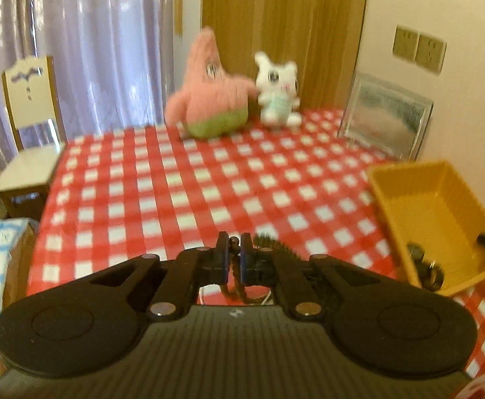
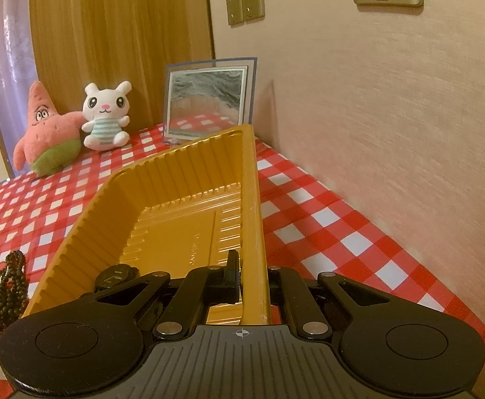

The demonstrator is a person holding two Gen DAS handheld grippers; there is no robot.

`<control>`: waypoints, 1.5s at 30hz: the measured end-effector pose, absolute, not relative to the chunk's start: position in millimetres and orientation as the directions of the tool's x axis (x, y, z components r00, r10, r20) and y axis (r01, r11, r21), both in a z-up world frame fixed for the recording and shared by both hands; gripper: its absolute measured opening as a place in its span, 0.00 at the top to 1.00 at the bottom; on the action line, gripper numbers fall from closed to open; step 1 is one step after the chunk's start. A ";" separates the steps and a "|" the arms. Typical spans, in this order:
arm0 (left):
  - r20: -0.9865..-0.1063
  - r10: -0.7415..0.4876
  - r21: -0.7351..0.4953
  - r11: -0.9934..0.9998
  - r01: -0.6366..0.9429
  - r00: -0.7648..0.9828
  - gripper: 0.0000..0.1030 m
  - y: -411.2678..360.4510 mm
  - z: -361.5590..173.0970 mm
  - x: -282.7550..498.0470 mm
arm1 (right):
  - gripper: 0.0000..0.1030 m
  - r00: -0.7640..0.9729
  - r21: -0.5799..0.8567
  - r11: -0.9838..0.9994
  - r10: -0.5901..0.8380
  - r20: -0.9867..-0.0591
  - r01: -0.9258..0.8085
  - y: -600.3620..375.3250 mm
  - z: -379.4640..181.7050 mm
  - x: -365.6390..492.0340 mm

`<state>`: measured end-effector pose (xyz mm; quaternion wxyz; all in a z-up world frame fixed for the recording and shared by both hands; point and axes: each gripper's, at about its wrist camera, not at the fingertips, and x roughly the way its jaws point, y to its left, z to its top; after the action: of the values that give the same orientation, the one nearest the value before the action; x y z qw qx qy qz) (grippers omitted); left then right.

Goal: Organize jewelry
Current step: 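Lift the bead strand, carry it into the tray, open the left tool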

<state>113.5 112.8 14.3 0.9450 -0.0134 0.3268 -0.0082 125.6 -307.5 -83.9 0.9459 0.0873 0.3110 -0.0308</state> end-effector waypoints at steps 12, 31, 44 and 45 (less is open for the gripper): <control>-0.488 -0.032 -0.054 0.999 0.007 0.872 0.95 108.6 86.3 96.2 | 0.95 0.807 0.149 0.984 0.007 -0.591 0.101 -308.8 -84.9 124.0; -0.401 -0.283 -0.136 0.959 0.249 0.871 0.95 32.0 120.0 112.5 | 0.95 0.814 0.159 0.984 0.027 -0.580 0.080 -309.0 -81.0 127.8; -0.320 -0.599 -0.263 0.801 0.538 0.734 0.95 -63.1 128.7 148.2 | 0.95 0.827 0.143 0.989 0.048 -0.560 0.040 -301.7 -74.5 133.0; -0.320 -0.613 -0.271 0.790 0.550 0.723 0.95 -68.0 127.6 147.3 | 0.95 0.827 0.144 0.989 0.049 -0.560 0.039 -301.8 -74.6 132.7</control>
<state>147.3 -68.0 127.6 0.9247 -0.0788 0.1996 -0.3144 132.7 -301.8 -74.6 0.9529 0.0746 0.2939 0.0027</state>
